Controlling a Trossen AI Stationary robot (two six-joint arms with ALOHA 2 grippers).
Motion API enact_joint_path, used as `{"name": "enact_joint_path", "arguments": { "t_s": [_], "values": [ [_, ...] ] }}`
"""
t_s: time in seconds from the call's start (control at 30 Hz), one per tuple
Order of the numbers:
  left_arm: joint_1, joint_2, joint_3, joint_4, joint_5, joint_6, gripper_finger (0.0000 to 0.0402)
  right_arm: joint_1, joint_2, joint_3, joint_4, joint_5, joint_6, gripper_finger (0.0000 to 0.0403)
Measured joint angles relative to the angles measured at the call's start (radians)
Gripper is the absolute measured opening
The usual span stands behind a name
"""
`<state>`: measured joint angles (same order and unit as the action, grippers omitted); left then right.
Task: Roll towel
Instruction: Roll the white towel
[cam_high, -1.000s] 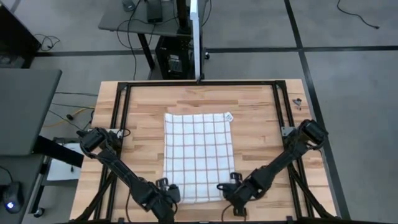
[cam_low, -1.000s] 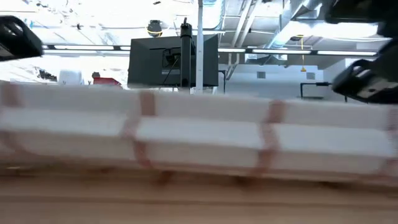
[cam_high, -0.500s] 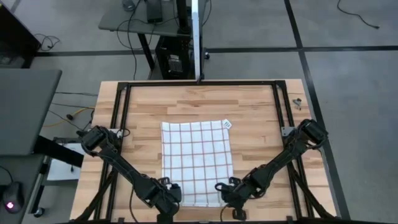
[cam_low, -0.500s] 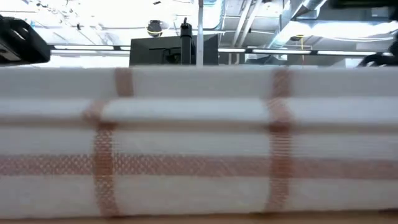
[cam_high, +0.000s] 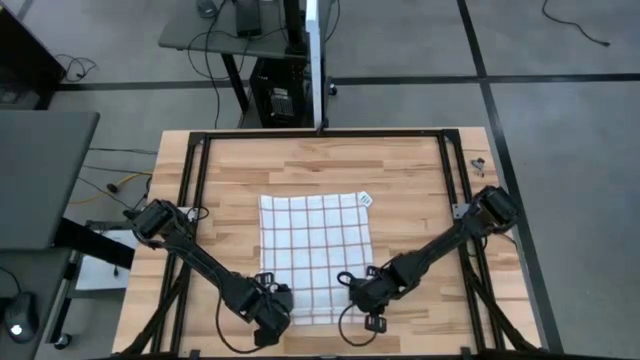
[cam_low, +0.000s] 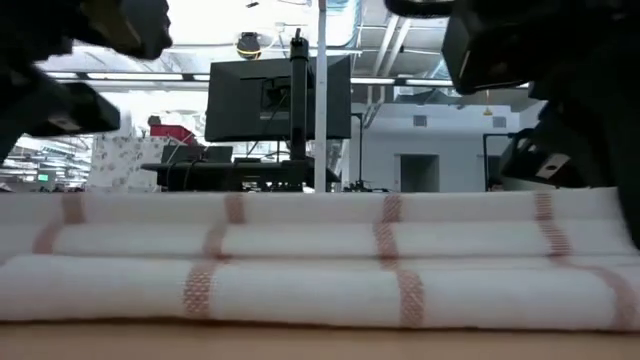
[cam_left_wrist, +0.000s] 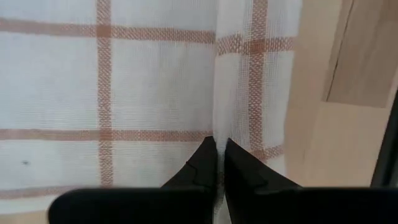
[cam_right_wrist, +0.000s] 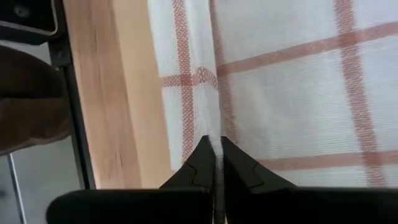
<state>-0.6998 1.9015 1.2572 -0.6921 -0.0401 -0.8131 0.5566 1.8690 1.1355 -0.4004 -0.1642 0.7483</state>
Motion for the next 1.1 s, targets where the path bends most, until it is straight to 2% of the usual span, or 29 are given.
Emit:
{"name": "enact_joint_path", "arguments": {
  "t_s": [0.2,0.47,0.77,0.9,1.1],
  "values": [
    [0.001,0.0,-0.001,-0.01,-0.099,-0.018,0.0,-0.001,0.0,-0.002,-0.02,-0.005,0.0,0.0004],
    [0.006,0.0,-0.003,-0.032,-0.103,-0.058,0.0002,-0.007,0.0,-0.003,-0.078,0.019,0.018,0.0037],
    [0.006,0.001,-0.003,-0.047,-0.115,-0.071,0.0075,-0.047,0.0,-0.003,-0.097,0.026,0.002,0.0118],
    [0.011,0.001,0.039,-0.141,-0.118,-0.049,0.0092,-0.078,-0.025,-0.003,-0.118,0.008,-0.006,0.0153],
    [0.014,0.001,0.135,-0.329,-0.159,-0.022,0.0094,-0.115,-0.156,-0.002,-0.184,0.004,-0.022,0.0182]
  ]
}}
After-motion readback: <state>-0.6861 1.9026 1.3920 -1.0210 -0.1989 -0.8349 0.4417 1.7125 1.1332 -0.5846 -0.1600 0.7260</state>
